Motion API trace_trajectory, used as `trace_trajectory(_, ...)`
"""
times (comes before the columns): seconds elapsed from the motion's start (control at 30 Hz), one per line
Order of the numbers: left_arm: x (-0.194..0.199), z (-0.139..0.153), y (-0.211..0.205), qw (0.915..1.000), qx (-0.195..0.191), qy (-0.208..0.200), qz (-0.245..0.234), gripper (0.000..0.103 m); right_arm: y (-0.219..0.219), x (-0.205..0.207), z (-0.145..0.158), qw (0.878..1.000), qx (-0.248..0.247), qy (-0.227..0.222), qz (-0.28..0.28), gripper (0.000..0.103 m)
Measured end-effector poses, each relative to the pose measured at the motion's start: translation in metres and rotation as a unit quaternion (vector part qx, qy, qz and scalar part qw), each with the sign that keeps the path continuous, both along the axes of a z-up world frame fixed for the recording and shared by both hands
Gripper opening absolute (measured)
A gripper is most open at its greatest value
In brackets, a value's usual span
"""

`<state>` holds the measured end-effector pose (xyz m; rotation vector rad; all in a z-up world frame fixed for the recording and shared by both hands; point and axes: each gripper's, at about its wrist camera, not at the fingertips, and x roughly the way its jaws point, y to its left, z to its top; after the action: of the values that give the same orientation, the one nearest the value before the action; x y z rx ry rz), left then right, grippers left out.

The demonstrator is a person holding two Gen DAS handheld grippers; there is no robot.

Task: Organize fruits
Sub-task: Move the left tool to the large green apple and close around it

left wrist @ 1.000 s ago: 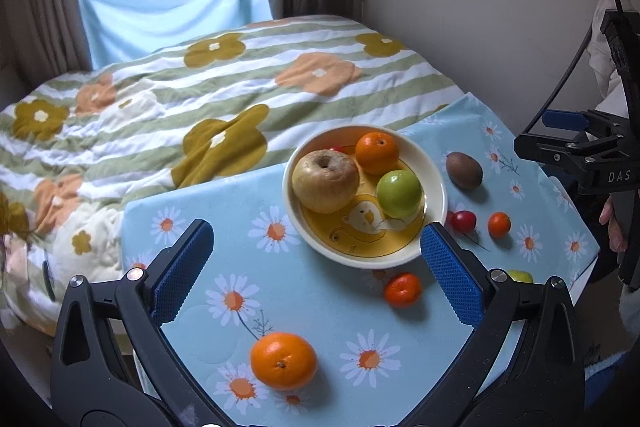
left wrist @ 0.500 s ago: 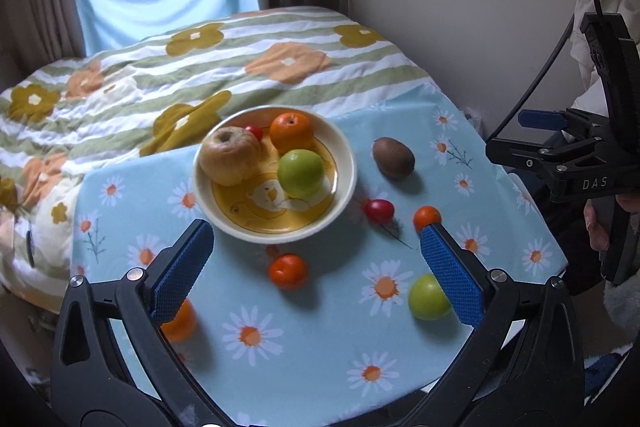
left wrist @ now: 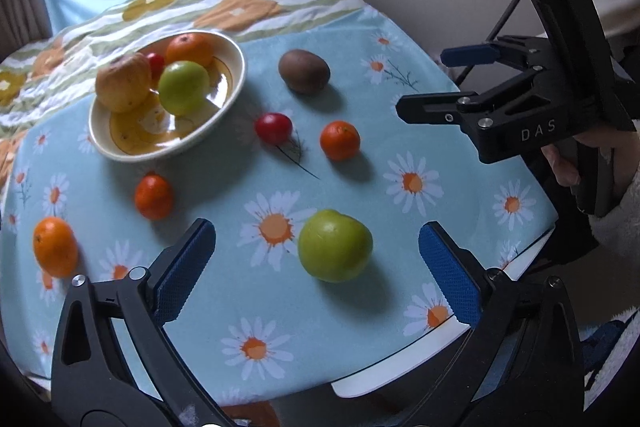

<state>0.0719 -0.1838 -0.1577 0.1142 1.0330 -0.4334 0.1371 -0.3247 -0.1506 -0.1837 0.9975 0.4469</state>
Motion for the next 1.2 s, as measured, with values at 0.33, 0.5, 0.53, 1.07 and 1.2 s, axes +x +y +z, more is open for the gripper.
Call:
trace_trajectory(0.33,0.006,-0.039,-0.018,0.9996,0.017,0.02,-0.007,0.096,0.008,0.006,-0.038,0.999,0.001,0.019,0.049,0.1)
trace_trajectory(0.5,0.011,-0.053,-0.024,0.9993,0.021,0.032,-0.009,0.083,0.017,0.01,-0.051,0.998,0.002,0.028,0.064,0.099)
trace_trajectory(0.53,0.012,-0.055,-0.025,0.9992,0.021,0.033,-0.01,0.082,0.019,0.011,-0.053,0.997,0.002,0.029,0.068,0.095)
trace_trajectory(1.07,0.016,-0.062,-0.033,0.9986,0.045,0.025,-0.015,0.057,0.037,0.024,-0.068,0.994,0.01,0.045,0.101,0.065)
trace_trajectory(1.2,0.016,-0.062,-0.03,0.9985,0.047,0.028,-0.009,0.057,0.039,0.023,-0.069,0.994,0.009,0.042,0.105,0.064)
